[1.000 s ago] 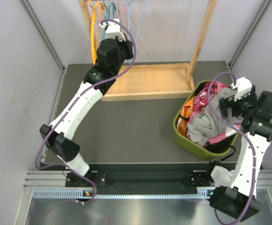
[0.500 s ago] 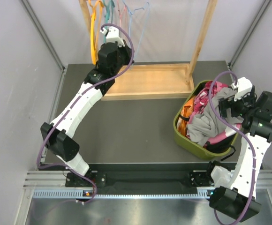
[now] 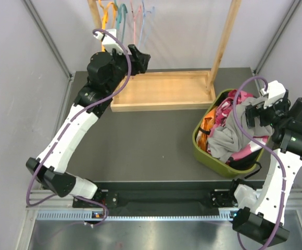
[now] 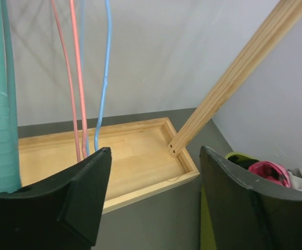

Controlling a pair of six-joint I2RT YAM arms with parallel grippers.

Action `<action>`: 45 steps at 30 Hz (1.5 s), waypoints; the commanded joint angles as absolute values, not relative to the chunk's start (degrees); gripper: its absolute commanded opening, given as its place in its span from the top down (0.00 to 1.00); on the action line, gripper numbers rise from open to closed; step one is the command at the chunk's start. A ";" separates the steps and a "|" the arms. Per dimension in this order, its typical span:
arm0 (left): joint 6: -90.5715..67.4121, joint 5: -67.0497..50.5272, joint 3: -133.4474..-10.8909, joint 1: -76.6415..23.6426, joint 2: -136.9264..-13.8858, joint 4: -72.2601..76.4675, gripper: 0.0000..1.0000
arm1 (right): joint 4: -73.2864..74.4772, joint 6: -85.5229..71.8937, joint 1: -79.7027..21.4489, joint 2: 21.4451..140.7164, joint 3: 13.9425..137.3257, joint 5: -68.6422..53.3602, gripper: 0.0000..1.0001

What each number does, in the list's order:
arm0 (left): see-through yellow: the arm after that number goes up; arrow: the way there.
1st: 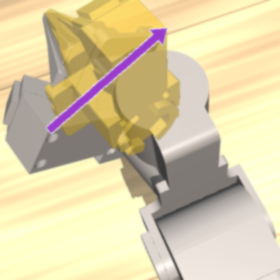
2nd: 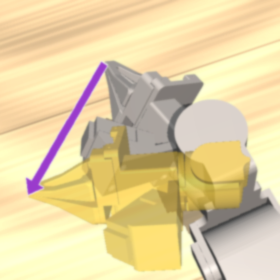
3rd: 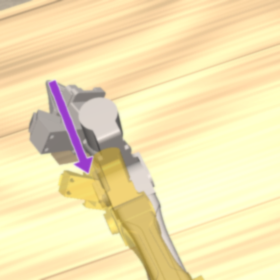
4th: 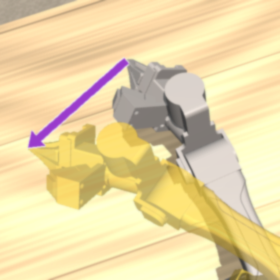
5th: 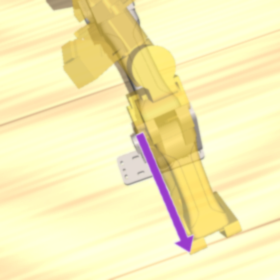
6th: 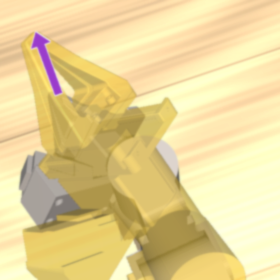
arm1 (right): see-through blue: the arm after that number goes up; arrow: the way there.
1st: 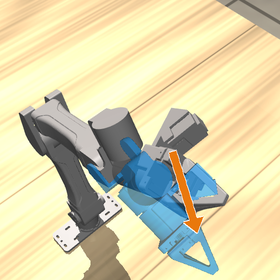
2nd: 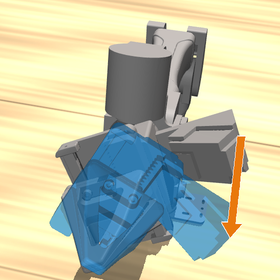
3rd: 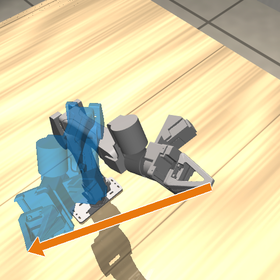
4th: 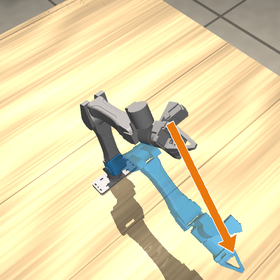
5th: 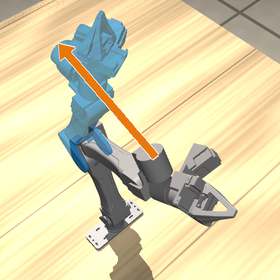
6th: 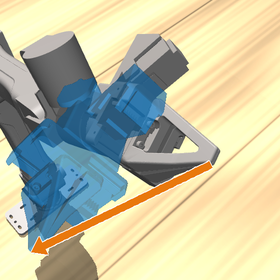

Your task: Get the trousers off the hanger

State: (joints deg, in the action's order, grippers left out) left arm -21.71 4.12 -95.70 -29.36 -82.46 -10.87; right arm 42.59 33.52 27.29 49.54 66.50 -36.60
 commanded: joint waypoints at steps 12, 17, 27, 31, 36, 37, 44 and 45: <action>-14.07 1.41 -85.97 -29.36 -64.18 -14.76 0.17 | 72.11 63.58 27.68 55.28 79.70 -27.08 0.00; -10.90 1.41 -81.75 -29.36 -58.72 -16.34 0.15 | 85.15 75.40 27.60 57.65 86.21 -29.17 0.00; -11.25 4.92 -75.33 -29.36 -51.07 -19.07 0.14 | 83.42 55.68 23.57 70.56 102.64 -45.17 0.00; -11.95 6.85 -73.66 -29.27 -49.05 -19.77 0.13 | 72.44 41.06 14.61 72.59 102.22 -40.62 0.00; -12.74 11.77 -70.93 -29.36 -45.98 -22.41 0.13 | 62.34 29.46 8.09 75.14 102.39 -34.02 0.00; -13.27 13.08 -70.23 -29.36 -45.44 -22.85 0.13 | 61.01 27.70 8.09 75.49 102.74 -31.23 0.00; -15.99 29.41 -63.99 -29.36 -42.63 -24.96 0.09 | 39.32 6.10 8.09 73.05 96.79 -8.40 0.00; -16.08 30.75 -63.55 -29.36 -42.71 -25.05 0.09 | 39.29 5.37 8.09 72.60 95.90 -8.35 0.00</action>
